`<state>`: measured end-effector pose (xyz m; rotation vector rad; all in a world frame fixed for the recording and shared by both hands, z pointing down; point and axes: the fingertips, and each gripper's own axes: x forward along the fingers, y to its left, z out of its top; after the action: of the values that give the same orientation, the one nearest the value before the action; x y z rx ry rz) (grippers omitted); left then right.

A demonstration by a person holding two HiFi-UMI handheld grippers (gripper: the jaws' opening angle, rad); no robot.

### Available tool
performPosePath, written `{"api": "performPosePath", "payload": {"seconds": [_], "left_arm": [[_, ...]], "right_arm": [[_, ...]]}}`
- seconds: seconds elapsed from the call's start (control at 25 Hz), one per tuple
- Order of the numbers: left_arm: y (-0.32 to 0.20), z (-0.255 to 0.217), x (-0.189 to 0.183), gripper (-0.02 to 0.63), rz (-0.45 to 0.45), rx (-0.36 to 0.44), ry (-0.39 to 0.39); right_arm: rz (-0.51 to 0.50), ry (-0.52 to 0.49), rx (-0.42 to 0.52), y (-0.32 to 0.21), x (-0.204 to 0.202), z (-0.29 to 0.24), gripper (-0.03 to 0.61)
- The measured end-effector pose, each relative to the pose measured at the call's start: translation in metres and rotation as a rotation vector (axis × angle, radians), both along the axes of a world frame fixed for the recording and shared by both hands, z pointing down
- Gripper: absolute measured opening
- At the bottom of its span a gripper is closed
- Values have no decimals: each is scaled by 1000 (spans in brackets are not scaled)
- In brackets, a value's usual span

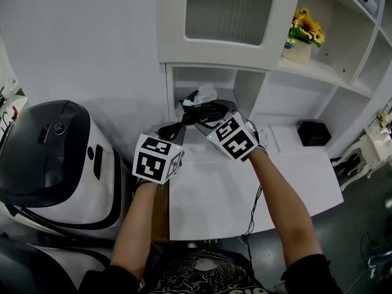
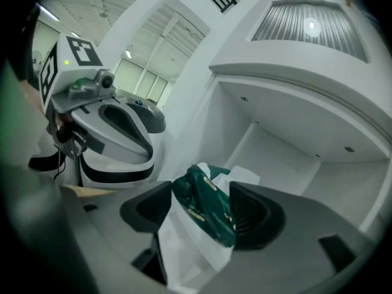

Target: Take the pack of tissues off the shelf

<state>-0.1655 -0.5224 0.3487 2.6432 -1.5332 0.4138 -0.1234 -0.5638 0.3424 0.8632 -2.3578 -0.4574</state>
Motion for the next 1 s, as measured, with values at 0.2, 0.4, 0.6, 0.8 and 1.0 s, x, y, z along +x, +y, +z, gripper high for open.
{"api": "performPosePath", "payload": {"seconds": [0.2, 0.4, 0.6, 0.8, 1.0], "left_arm": [[-6, 0, -2, 6, 11, 5, -3], [-12, 3, -8, 6, 12, 7, -6], [-16, 4, -17, 6, 1, 7, -1], [-20, 7, -23, 6, -4, 7, -2], [-22, 8, -25, 6, -4, 6, -2]], "right_arm": [[-26, 89, 1, -14, -7, 12, 285], [-55, 138, -23, -25, -16, 23, 281], [-71, 204, -25, -34, -20, 32, 255], [-79, 212, -43, -38, -23, 42, 196], [-99, 224, -51, -36, -27, 46, 118]]}}
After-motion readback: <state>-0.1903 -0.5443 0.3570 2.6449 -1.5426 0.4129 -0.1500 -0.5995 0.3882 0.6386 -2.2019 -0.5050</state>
